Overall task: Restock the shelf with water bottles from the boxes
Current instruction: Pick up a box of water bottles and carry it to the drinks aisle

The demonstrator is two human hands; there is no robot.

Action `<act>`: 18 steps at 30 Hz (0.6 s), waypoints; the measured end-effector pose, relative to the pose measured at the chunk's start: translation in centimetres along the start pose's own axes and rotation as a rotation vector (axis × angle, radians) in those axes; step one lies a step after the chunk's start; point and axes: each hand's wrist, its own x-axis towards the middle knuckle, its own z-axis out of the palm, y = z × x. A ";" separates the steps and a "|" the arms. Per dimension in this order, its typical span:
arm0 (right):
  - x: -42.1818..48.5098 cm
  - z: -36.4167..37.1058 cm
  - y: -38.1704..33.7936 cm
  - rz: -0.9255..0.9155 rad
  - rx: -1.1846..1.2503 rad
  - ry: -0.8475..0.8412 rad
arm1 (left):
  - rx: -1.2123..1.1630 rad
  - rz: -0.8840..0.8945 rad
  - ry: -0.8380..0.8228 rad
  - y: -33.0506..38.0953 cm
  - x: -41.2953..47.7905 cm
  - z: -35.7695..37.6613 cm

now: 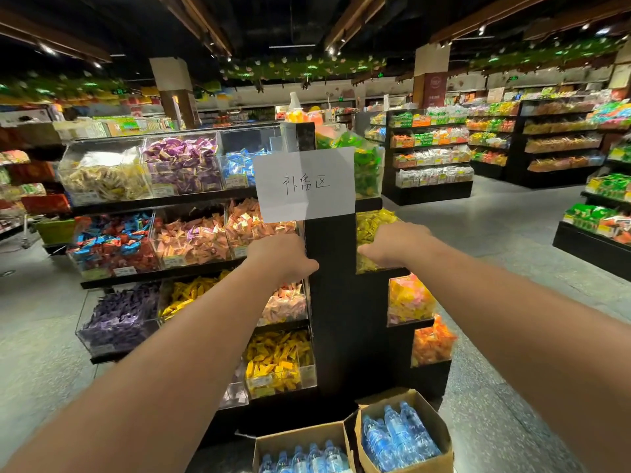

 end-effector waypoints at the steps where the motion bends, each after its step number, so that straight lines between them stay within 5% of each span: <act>1: 0.5 0.1 0.6 -0.007 0.001 0.003 | 0.004 -0.005 -0.003 0.6 0.5 0.1; 18: 6.8 2.5 4.3 -0.075 -0.022 -0.019 | -0.025 -0.081 -0.037 4.3 6.1 2.4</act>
